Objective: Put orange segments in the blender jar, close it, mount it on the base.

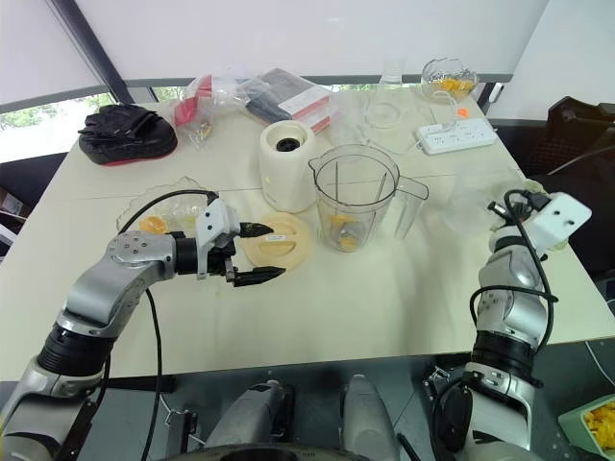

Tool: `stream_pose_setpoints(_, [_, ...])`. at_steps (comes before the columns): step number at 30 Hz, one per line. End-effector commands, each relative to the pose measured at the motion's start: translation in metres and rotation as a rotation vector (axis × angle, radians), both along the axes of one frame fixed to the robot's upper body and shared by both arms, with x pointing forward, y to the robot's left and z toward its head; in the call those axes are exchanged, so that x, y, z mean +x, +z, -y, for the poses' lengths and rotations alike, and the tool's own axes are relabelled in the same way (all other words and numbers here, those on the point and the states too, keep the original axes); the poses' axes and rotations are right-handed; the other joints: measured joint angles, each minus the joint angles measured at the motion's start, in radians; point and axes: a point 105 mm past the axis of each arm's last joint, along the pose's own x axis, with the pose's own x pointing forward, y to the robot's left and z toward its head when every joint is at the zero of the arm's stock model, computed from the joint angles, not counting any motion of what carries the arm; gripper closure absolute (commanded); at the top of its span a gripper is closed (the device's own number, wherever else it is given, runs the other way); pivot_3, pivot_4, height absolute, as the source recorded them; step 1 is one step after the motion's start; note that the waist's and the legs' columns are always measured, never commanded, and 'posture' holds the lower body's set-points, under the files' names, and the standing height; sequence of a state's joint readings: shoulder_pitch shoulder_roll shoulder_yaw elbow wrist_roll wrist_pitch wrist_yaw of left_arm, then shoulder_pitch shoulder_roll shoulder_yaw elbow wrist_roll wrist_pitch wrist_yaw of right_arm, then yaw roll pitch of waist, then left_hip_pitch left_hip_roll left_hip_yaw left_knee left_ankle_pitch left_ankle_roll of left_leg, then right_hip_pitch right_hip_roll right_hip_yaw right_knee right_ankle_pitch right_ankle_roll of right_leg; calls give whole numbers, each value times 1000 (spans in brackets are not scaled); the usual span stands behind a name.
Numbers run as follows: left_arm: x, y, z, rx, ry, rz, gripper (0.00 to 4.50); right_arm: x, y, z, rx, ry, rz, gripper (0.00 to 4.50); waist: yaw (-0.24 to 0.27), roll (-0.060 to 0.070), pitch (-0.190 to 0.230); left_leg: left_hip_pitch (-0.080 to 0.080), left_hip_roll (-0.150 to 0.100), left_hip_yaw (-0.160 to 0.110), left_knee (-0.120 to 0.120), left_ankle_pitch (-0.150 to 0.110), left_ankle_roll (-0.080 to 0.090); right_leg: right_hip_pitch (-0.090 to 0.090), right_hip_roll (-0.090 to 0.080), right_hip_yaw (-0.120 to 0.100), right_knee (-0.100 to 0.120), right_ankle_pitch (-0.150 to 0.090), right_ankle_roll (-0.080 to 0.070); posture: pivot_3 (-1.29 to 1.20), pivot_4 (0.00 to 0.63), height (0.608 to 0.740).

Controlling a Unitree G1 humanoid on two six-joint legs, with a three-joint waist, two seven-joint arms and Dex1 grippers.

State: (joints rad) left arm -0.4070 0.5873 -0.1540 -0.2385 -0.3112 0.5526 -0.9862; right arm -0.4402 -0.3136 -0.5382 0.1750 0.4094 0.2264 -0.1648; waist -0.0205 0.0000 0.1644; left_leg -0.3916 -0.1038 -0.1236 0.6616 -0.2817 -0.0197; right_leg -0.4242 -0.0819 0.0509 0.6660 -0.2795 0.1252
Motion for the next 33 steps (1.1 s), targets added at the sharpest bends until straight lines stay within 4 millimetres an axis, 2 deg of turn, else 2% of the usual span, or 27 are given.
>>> stream_pose_setpoints(1, [1,10,1,6,-19,49,0,2,59,-10,-74,34,164,4467,1,0,0,0,0,0,0,0,0,0,0,0,0,0,0,0,150,740])
stream_pose_setpoints(5, [1,10,1,7,-19,49,0,8,90,-21,-128,85,217,4467,2,0,0,0,0,1,0,0,0,0,0,0,0,0,0,0,150,740])
stream_pose_setpoints(9, [0,8,1,8,-19,46,0,14,130,-38,-215,179,267,4467,2,1,1,0,0,2,0,0,0,-1,0,0,0,0,0,0,150,740])
stream_pose_setpoints(16, [0,7,3,4,-18,47,0,17,173,-64,-466,310,294,4467,3,1,1,-1,0,2,0,0,1,-1,0,0,-1,0,0,0,150,740])
stream_pose_setpoints(24, [0,7,2,6,-11,55,0,11,194,-99,-794,437,303,4467,4,1,1,-1,1,3,0,0,1,-1,0,0,-1,0,0,0,150,740])
stream_pose_setpoints(33, [1,7,2,8,-8,59,0,0,200,-120,-983,505,320,4467,6,0,1,-1,1,3,0,0,1,-1,-1,0,-1,0,0,0,150,740])
